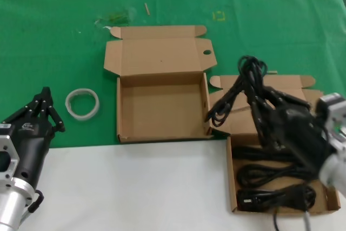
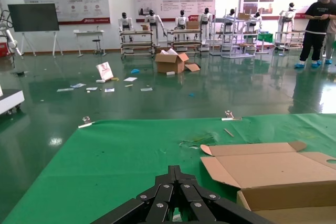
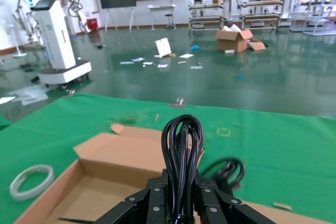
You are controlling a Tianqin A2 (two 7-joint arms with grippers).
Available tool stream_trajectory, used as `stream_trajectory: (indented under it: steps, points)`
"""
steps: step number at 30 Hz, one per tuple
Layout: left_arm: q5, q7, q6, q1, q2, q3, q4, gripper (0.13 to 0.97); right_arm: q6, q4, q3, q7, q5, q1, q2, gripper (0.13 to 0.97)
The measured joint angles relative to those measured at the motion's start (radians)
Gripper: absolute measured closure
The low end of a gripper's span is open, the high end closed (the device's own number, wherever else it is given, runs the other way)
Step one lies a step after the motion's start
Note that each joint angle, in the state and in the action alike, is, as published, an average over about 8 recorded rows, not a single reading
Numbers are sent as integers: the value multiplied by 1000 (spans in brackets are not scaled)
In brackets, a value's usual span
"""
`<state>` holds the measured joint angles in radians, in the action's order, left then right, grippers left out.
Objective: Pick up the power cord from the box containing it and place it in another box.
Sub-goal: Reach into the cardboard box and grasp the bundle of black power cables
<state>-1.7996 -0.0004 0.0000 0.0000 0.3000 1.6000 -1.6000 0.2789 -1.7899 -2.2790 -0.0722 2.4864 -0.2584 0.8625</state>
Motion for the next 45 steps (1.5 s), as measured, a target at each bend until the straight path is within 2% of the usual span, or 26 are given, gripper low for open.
stream_trajectory:
  steps: [8, 15, 21, 30, 37, 45]
  points:
    - [0, 0, 0, 0, 0, 0, 0, 957, 13, -129, 97, 27, -50, 217, 123, 880]
    - [0, 0, 0, 0, 0, 0, 0, 957, -12, -78, 128, 21, -125, 331, 90, 880]
    - [0, 0, 0, 0, 0, 0, 0, 957, -30, 54, 112, -1, -152, 307, 11, 880]
    - [0, 0, 0, 0, 0, 0, 0, 957, 1, 203, 64, -51, -111, 223, -65, 875]
    - [0, 0, 0, 0, 0, 0, 0, 957, 23, 230, 34, -83, -62, 187, -75, 842]
    - [0, 0, 0, 0, 0, 0, 0, 957, 40, 198, 44, -97, -35, 195, -57, 812]
